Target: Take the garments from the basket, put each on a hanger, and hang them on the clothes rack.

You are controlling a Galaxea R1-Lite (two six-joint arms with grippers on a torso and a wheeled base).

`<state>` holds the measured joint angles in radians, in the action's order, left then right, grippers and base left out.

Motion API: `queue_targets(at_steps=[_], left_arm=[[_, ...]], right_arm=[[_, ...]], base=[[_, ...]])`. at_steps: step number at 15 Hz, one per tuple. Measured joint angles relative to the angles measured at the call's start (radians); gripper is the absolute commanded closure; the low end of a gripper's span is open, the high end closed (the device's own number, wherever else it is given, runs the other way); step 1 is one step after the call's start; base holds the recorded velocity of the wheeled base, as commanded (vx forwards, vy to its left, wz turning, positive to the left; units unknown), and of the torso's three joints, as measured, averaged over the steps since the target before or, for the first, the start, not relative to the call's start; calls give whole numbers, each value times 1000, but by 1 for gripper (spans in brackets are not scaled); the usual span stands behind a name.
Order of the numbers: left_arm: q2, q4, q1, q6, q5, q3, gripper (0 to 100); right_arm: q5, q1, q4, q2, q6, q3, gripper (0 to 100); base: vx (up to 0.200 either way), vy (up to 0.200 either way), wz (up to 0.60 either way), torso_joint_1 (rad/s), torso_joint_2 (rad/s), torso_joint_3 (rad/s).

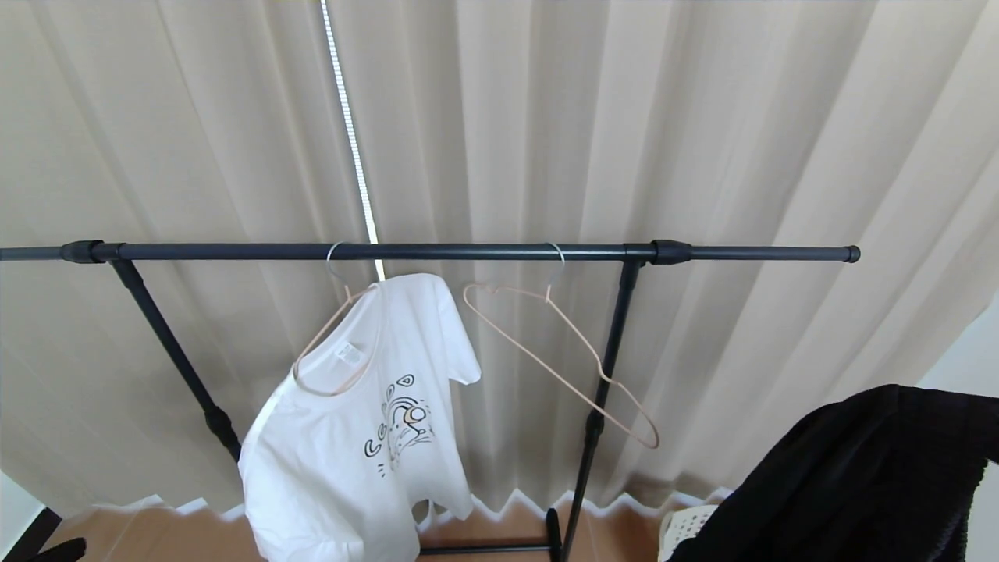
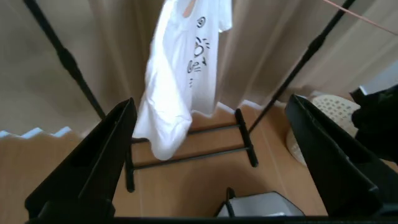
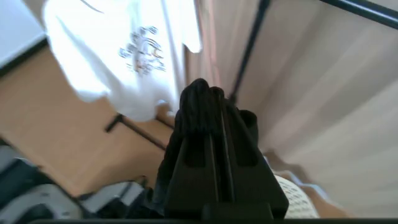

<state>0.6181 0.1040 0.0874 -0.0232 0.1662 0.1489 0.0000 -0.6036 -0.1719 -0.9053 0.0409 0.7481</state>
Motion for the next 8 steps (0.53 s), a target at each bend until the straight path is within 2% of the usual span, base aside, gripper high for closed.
queue_targets(at_steps=[2, 5, 8], left_arm=[[135, 5, 143, -77, 13, 92, 0], [325, 13, 335, -193, 11, 236, 0], [519, 91, 435, -215, 11, 327, 0]], right_arm=[[12, -71, -5, -57, 57, 68, 100], [-4, -117, 71, -176, 73, 126, 100], [-22, -131, 213, -332, 73, 158, 100]], base=[[0, 0, 0, 0, 0, 0], [0, 0, 0, 0, 0, 0], [0, 0, 0, 0, 0, 0]])
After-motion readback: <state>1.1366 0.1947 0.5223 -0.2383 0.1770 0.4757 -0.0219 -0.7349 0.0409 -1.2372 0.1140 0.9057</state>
